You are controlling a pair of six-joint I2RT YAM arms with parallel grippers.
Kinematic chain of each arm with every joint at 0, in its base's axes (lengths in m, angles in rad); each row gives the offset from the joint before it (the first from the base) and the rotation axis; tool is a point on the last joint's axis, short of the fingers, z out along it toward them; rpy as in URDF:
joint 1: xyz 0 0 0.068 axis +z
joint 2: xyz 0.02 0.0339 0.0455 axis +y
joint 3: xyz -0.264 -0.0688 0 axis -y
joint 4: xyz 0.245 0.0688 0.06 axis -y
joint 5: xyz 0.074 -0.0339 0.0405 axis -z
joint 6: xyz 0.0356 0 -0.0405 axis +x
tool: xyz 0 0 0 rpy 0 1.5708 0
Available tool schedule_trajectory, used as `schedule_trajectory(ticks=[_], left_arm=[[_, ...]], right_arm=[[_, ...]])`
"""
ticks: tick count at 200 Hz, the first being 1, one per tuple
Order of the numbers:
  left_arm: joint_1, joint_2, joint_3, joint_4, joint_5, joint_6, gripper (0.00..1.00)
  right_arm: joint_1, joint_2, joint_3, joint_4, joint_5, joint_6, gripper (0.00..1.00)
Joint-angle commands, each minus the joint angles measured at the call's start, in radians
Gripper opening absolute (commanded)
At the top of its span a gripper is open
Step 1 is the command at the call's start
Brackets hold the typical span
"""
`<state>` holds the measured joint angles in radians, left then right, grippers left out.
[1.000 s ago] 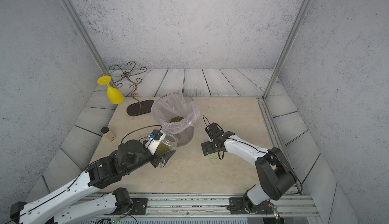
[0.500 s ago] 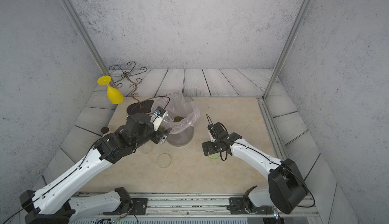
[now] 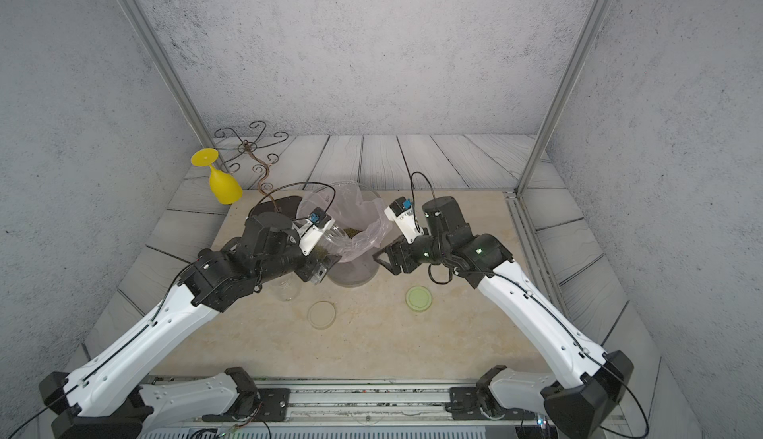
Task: Empty moldy mung beans from jars
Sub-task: Pour the moldy mung beans from the jar into the trash bin.
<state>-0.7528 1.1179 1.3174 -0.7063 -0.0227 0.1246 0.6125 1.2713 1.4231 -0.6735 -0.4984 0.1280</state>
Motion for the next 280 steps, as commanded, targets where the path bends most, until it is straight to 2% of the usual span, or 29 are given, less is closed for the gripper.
schedule_trajectory(ticks=[1, 47, 111, 139, 152, 172, 199, 223, 251, 280], left_arm=[[0.004, -0.054, 0.019, 0.025, 0.083, 0.001, 0.54], [0.004, -0.066, 0.024, 0.004, 0.152, 0.005, 0.54], [0.004, -0.042, 0.026, 0.011, 0.183, 0.009, 0.54], [0.004, -0.036, 0.026, 0.018, 0.178, 0.01, 0.54], [0.004, -0.031, 0.028, 0.022, 0.158, 0.01, 0.53], [0.011, -0.012, 0.053, 0.015, 0.098, 0.014, 0.53], [0.026, 0.053, 0.129, -0.013, -0.023, 0.069, 0.53], [0.069, 0.145, 0.23, -0.042, -0.054, 0.112, 0.53], [0.145, 0.264, 0.363, -0.084, -0.034, 0.176, 0.53], [0.208, 0.427, 0.574, -0.231, -0.047, 0.261, 0.53]], right_arm=[[0.004, 0.069, 0.09, -0.051, -0.149, -0.054, 0.72], [0.016, 0.16, 0.218, -0.051, -0.315, -0.051, 0.71], [0.097, 0.253, 0.316, -0.112, -0.324, -0.098, 0.7], [0.12, 0.3, 0.37, -0.16, -0.315, -0.122, 0.66], [0.121, 0.308, 0.385, -0.169, -0.288, -0.122, 0.66], [0.117, 0.296, 0.39, -0.164, -0.171, -0.105, 0.66], [0.085, 0.27, 0.395, -0.164, -0.015, -0.081, 0.67], [0.037, 0.246, 0.387, -0.18, 0.064, -0.059, 0.67], [0.0, 0.212, 0.354, -0.221, 0.103, -0.036, 0.68], [-0.009, 0.138, 0.277, -0.227, 0.106, 0.007, 0.69]])
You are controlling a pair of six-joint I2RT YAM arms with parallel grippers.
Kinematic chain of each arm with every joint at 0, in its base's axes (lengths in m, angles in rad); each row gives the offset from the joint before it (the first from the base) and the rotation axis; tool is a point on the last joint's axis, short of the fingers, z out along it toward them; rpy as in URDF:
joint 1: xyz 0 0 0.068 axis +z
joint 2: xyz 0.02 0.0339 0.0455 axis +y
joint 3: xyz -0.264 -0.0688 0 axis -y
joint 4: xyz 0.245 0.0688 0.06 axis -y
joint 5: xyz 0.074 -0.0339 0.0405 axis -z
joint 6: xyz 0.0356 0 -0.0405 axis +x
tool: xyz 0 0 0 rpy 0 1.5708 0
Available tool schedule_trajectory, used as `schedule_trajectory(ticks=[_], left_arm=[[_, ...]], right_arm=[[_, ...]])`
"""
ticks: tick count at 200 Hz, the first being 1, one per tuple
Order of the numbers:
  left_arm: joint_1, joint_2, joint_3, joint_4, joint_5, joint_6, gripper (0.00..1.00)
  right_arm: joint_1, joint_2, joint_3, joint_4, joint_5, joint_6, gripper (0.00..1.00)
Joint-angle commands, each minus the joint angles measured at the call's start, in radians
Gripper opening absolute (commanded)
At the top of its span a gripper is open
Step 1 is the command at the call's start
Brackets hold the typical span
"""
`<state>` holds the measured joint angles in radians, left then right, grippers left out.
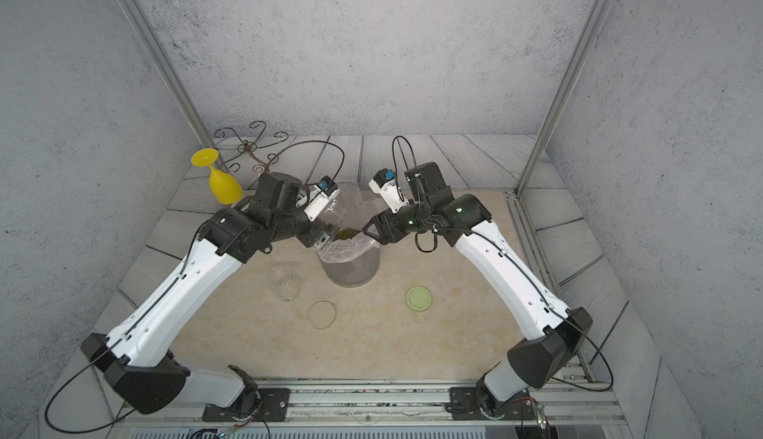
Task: Empty moldy mung beans from jars
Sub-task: Pour the moldy mung beans from the jar into the trash bin.
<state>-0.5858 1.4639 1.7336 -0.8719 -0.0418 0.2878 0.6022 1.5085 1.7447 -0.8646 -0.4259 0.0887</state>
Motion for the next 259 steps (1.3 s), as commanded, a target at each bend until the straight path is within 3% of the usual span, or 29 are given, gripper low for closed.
schedule_trajectory(ticks=[1, 27, 122, 185, 217, 245, 259], left_arm=[[0.041, 0.086, 0.165, -0.07, -0.031, 0.101, 0.53], [0.052, 0.198, 0.275, -0.146, -0.101, 0.192, 0.52], [0.044, 0.428, 0.323, -0.172, -0.333, 0.5, 0.53], [-0.012, 0.477, 0.183, 0.098, -0.646, 0.805, 0.51], [-0.013, 0.488, 0.115, 0.244, -0.718, 0.963, 0.49], [-0.012, 0.461, -0.038, 0.557, -0.751, 1.21, 0.44], [-0.018, 0.458, -0.043, 0.586, -0.739, 1.229, 0.43]], right_arm=[[0.002, -0.102, -0.048, -0.036, 0.032, 0.048, 0.69], [0.001, -0.168, -0.113, -0.045, 0.022, 0.073, 0.69], [0.0, -0.274, -0.244, -0.082, 0.039, 0.05, 0.71], [0.002, -0.271, -0.285, -0.068, 0.041, 0.035, 0.72], [0.001, -0.29, -0.305, -0.07, 0.04, 0.027, 0.72], [0.001, -0.313, -0.322, -0.068, 0.047, 0.032, 0.72], [0.0, -0.322, -0.334, -0.063, 0.047, 0.036, 0.72]])
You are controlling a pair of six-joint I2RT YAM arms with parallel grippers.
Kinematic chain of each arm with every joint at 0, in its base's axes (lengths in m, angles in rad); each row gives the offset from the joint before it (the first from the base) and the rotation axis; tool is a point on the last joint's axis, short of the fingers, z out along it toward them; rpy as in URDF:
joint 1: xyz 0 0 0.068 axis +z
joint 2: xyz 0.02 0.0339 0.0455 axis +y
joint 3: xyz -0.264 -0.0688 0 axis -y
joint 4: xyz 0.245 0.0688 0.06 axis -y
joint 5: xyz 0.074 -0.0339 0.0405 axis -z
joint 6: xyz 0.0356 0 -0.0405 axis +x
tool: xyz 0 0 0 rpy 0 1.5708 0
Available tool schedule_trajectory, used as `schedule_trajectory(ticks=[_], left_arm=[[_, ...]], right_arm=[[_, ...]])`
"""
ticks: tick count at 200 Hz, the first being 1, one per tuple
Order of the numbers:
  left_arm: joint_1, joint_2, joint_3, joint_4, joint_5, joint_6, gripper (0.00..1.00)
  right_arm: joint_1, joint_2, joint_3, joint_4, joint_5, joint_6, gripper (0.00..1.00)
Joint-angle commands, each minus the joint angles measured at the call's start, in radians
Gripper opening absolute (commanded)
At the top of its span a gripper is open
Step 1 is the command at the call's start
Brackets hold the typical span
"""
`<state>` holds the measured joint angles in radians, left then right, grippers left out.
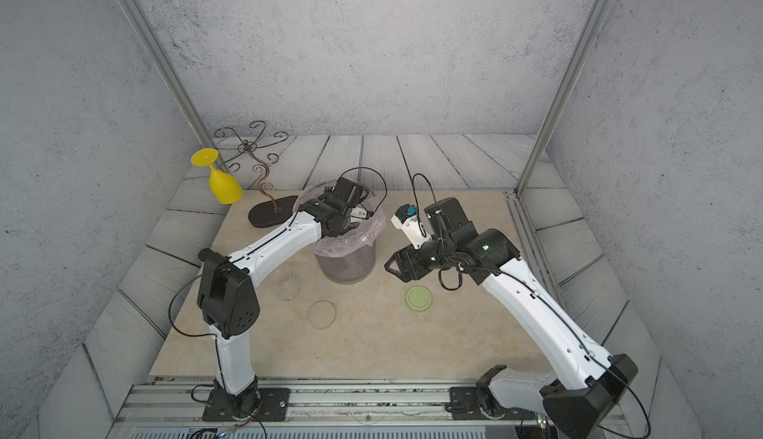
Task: Empty moldy mung beans from jars
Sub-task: Pour the moldy mung beans from the jar into the trash bin.
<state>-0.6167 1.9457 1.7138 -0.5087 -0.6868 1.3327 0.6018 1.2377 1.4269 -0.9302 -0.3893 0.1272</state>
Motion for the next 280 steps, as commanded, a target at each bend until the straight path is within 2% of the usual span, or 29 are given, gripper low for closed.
schedule_trajectory(ticks=[1, 19, 88, 137, 206, 252, 280], left_arm=[[0.012, -0.024, -0.022, 0.222, -0.093, 0.183, 0.43], [0.004, -0.018, -0.004, 0.196, -0.097, 0.173, 0.43], [-0.012, -0.006, -0.052, 0.325, -0.126, 0.27, 0.43], [-0.029, 0.001, -0.036, 0.345, -0.142, 0.288, 0.43], [-0.034, -0.008, -0.054, 0.397, -0.145, 0.336, 0.43], [-0.036, -0.018, -0.099, 0.516, -0.143, 0.451, 0.43], [-0.041, -0.002, -0.102, 0.525, -0.15, 0.47, 0.43]], right_arm=[[0.001, -0.052, -0.017, 0.003, 0.01, -0.002, 0.72], [0.002, -0.059, -0.031, 0.007, 0.01, 0.002, 0.72], [0.001, -0.09, -0.051, 0.014, 0.013, 0.009, 0.72], [0.001, -0.127, -0.112, 0.067, -0.006, 0.026, 0.72], [0.001, -0.14, -0.085, 0.04, 0.021, 0.015, 0.72], [0.001, -0.177, -0.101, 0.055, 0.026, 0.027, 0.72], [0.001, -0.219, -0.154, 0.099, 0.019, 0.041, 0.72]])
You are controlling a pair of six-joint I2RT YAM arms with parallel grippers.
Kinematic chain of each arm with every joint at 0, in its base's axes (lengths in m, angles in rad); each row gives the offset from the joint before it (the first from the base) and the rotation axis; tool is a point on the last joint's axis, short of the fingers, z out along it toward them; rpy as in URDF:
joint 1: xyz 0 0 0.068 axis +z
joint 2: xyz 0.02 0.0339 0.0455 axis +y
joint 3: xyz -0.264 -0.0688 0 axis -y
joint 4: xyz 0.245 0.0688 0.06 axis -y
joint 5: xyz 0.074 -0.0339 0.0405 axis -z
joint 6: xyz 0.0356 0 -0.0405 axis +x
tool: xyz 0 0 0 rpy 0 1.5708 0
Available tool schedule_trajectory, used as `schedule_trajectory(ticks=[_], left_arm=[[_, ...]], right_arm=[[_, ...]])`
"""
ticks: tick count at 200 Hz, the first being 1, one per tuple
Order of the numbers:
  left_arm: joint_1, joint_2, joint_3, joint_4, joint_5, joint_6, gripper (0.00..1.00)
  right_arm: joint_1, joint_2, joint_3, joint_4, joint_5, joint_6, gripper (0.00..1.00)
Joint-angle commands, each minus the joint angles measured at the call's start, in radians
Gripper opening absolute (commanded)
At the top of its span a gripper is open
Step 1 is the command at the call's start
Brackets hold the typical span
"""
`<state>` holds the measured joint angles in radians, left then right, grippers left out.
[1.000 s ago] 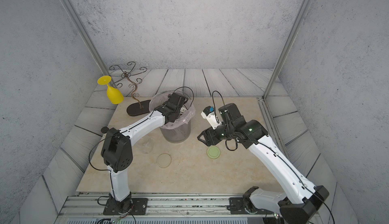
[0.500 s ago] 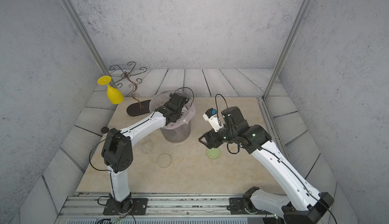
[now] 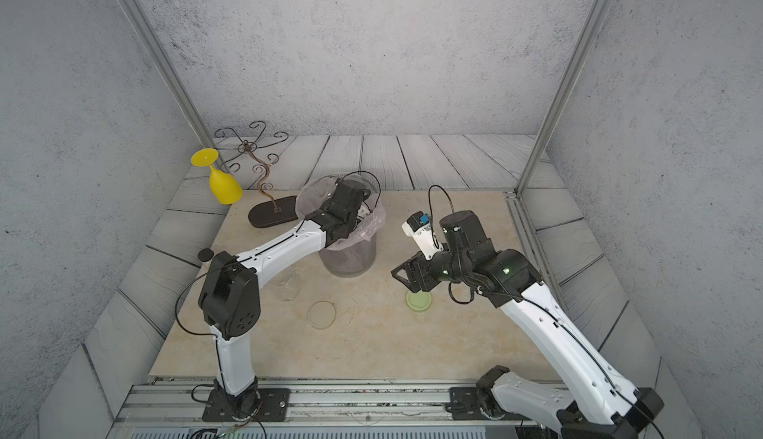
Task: Empty moldy mung beans from jars
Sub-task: Pour the moldy mung beans from the jar into the trash bin.
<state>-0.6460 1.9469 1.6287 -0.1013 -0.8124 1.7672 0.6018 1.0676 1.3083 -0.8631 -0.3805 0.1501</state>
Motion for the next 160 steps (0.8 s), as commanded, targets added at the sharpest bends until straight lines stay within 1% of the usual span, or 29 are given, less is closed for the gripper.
schedule_trajectory(ticks=[1, 44, 80, 107, 117, 140, 160], left_arm=[[-0.012, -0.003, -0.017, 0.118, -0.025, 0.036, 0.43], [-0.009, 0.001, -0.016, 0.18, -0.04, 0.117, 0.43], [0.011, -0.019, 0.016, 0.167, -0.04, 0.129, 0.42], [0.025, -0.06, 0.052, 0.159, -0.031, 0.146, 0.42], [0.024, -0.081, 0.044, 0.139, -0.024, 0.163, 0.4], [0.029, -0.122, -0.024, 0.145, -0.006, 0.19, 0.38], [0.034, -0.134, -0.038, 0.136, -0.002, 0.169, 0.38]], right_arm=[[0.001, -0.049, -0.037, 0.033, 0.01, 0.017, 0.72], [0.001, -0.068, -0.06, 0.03, 0.015, -0.005, 0.72], [0.001, -0.097, -0.078, 0.048, 0.011, -0.001, 0.72], [0.002, -0.112, -0.088, 0.05, 0.011, -0.003, 0.72], [0.002, -0.115, -0.09, 0.054, 0.009, -0.001, 0.72], [0.001, -0.112, -0.104, 0.081, -0.004, 0.009, 0.72], [0.001, -0.109, -0.12, 0.103, -0.015, 0.018, 0.72]])
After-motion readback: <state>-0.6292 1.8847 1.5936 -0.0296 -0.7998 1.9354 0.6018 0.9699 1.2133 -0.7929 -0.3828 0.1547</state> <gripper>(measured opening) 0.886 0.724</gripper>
